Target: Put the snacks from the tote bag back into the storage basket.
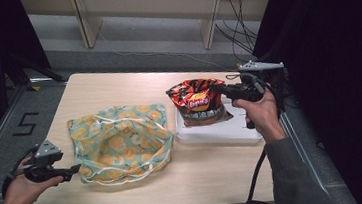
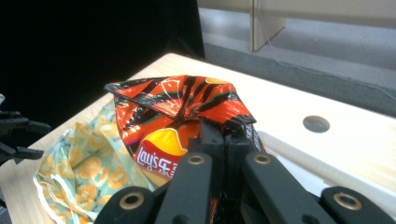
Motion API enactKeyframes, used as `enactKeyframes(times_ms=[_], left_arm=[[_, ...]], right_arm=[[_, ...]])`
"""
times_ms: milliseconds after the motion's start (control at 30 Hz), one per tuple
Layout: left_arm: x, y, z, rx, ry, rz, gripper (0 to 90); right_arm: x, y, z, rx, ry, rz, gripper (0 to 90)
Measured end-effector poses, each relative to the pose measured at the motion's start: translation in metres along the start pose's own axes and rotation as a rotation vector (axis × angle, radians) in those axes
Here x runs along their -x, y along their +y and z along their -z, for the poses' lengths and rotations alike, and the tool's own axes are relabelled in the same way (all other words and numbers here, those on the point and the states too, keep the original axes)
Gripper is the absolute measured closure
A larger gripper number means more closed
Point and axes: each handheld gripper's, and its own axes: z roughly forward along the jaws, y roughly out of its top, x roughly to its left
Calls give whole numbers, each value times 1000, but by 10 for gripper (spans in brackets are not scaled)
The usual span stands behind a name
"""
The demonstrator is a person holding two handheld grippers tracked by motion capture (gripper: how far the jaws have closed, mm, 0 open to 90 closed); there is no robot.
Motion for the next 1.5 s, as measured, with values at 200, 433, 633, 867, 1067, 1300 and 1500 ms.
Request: enactKeyframes(times_ms=[200,433,633,867,1067,1300,1500], left_arm=[[1,0,0,4,3,-5,246],[1,0,-1,-1,10,-4,249],[2,0,-1,2,10,-4,249],[1,0,-2,-6,-1,3,256],[0,0,0,-3,4,-3,252],[0,-1,-2,-5,-2,10,248],[0,0,-2,-6,4,3,247]], right_arm=[[7,-19,-6,-26,-1,-31,900],[13,-31,-15,-23,10,-30,900],[15,-38,-15,-39,1,-60,900],[17,-43,-17,-38,27,-93,900],[11,-44,-18,-40,44,-133,899],[14,-50,-21,-17,53,-153,897],[17,-52,-21,-20,37,-194,890]])
